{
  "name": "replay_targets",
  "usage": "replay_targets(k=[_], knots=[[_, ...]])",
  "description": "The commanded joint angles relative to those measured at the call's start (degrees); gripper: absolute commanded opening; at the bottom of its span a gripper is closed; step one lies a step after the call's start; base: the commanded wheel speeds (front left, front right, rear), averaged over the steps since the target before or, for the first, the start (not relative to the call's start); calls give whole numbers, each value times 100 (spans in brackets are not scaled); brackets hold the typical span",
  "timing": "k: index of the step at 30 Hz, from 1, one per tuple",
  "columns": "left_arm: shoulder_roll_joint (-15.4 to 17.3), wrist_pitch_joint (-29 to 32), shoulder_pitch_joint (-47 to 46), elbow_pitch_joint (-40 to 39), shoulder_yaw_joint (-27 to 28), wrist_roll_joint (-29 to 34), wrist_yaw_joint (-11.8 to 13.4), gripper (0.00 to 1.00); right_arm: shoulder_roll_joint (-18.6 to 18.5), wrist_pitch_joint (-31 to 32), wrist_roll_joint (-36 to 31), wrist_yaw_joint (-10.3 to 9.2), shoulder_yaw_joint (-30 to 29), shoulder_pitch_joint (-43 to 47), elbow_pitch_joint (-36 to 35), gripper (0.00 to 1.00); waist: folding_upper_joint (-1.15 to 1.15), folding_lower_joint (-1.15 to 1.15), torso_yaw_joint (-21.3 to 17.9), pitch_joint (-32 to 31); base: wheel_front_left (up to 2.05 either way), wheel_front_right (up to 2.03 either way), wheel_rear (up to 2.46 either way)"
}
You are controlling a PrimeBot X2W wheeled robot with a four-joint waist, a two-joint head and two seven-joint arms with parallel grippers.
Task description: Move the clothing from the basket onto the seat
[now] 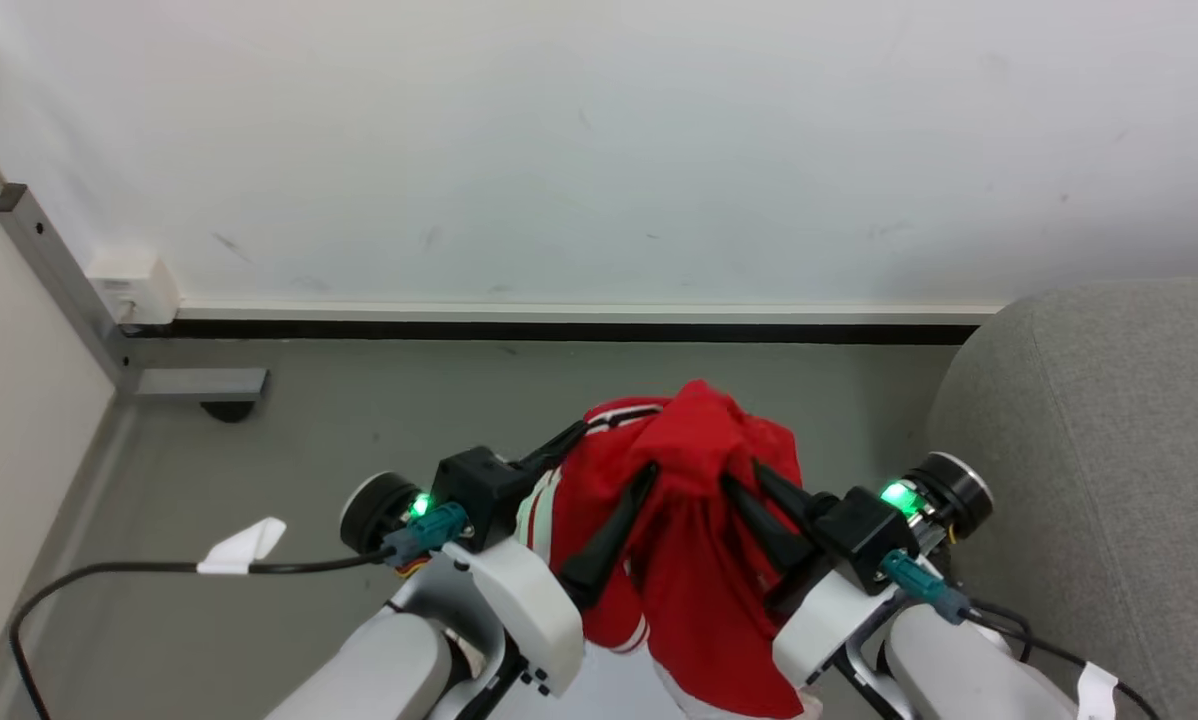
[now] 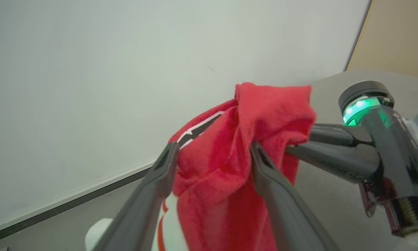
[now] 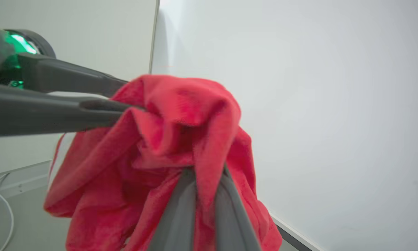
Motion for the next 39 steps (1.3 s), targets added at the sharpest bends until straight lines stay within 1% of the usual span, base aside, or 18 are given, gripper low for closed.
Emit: replay_targets(k=[1, 10, 14, 22, 27, 33, 39], knots=[[36, -54, 104, 36, 6, -92, -6, 100, -89, -4, -31, -14, -106, 26, -127, 0, 0, 0, -91, 30, 0, 0, 0], [-63, -153, 219, 213, -131, -125, -38, 100, -541, -3, -132, -14, -535, -84, -714, 0, 0, 0, -548, 160, 0, 0, 0], [-101, -207, 226, 248, -155, -130, -29, 100, -710, -4, -127, -14, -675, -74, -917, 0, 0, 0, -859, 223, 0, 0, 0], [-94, -264, 227, 207, -222, -105, -34, 100, -965, -3, -112, -14, -880, 48, -1164, 0, 0, 0, -1636, 341, 0, 0, 0], [-121, -234, 134, 133, -295, -47, -50, 100, -1111, -4, -39, -14, -1032, 190, -1232, 0, 0, 0, -1968, 438, 0, 0, 0], [-89, -163, 41, 43, -340, 0, -52, 100, -1192, -3, -81, -14, -1138, 304, -1333, 0, 0, 0, -2127, 608, 0, 0, 0], [-81, -62, -142, -63, -386, 47, -82, 100, -1268, -3, -118, -14, -1410, 157, -1412, 0, 0, 0, -2021, 928, 0, 0, 0]])
